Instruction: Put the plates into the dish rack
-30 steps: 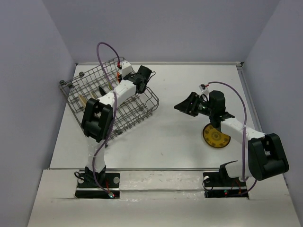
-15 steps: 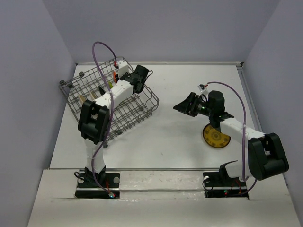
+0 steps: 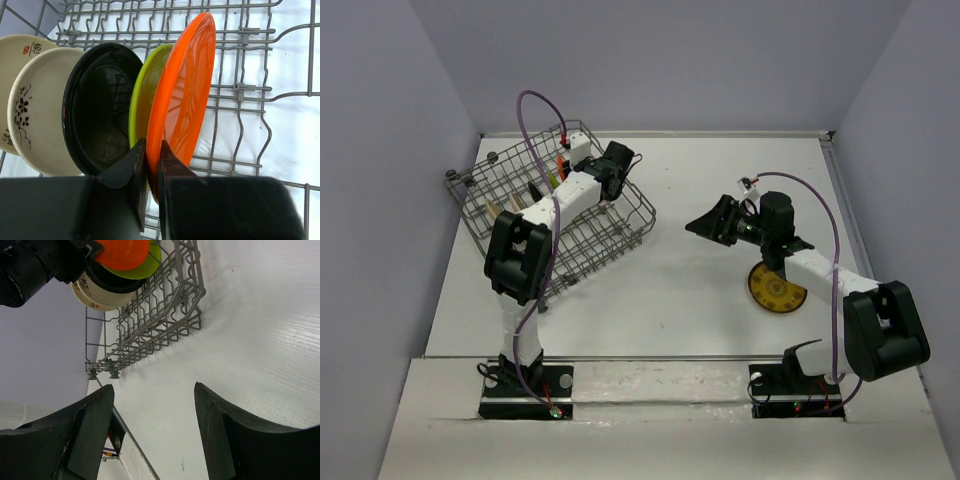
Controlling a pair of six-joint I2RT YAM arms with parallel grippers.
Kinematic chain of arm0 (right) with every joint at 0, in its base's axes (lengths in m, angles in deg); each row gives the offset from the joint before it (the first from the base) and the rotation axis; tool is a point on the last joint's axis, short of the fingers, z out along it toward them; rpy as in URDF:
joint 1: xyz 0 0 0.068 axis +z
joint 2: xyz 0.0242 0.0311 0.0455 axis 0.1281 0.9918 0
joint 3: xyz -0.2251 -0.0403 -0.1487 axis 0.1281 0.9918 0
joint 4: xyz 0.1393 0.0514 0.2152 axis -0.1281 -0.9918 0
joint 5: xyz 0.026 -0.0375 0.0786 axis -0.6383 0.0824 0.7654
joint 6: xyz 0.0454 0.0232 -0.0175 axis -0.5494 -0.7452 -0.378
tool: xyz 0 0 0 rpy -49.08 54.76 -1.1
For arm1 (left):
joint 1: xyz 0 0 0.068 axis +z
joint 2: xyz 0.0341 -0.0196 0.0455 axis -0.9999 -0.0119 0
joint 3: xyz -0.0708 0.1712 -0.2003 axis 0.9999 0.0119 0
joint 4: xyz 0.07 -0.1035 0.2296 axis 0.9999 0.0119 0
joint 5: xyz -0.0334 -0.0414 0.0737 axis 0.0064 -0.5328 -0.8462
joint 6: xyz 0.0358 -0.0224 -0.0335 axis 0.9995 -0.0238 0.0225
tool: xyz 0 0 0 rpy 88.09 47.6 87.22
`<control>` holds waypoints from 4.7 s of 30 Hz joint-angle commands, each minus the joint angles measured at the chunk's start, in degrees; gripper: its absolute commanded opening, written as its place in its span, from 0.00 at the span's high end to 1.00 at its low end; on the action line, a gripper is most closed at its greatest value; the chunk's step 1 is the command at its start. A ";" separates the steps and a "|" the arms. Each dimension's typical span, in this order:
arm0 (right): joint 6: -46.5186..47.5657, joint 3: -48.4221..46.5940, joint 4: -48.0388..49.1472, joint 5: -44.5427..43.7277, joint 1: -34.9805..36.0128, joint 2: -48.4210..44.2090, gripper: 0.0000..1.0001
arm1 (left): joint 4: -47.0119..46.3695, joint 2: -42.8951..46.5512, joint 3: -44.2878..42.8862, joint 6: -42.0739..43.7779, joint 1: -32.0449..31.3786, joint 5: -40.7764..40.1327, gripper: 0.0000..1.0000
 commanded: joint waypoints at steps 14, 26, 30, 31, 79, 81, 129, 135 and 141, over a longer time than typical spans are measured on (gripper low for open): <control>0.94 0.18 3.24 1.11 0.89 0.38 0.30 | -4.19 -2.52 1.28 -2.62 0.22 -2.05 0.95; 1.11 0.01 3.33 1.02 0.89 0.73 0.30 | -5.08 -2.87 3.48 -2.71 0.57 -2.14 0.85; 1.20 0.01 3.06 0.93 0.89 0.47 0.30 | -5.60 -2.25 4.53 -3.24 0.66 -2.05 0.82; 1.20 0.01 3.06 0.93 0.89 0.47 0.30 | -5.69 -2.08 4.97 -3.32 0.66 -1.97 0.82; 5.95 -1.84 -34.28 -59.06 -2.09 -13.50 0.85 | -31.35 42.02 21.53 19.35 -10.16 56.80 0.27; 5.77 -2.28 -37.44 -61.55 -5.42 -14.82 0.73 | -33.36 49.23 26.66 18.82 -10.24 61.74 0.27; -0.74 4.15 -40.64 -25.36 -30.49 -24.57 0.93 | -30.73 74.85 52.52 23.05 -12.53 72.65 0.19; 0.76 -2.36 -30.79 -13.76 -21.89 -24.41 0.93 | -37.85 65.61 49.89 12.95 -12.35 72.30 0.16; 3.13 -4.21 -22.72 -6.11 -15.38 -22.30 0.93 | -47.69 53.50 46.56 3.98 -12.35 76.17 0.16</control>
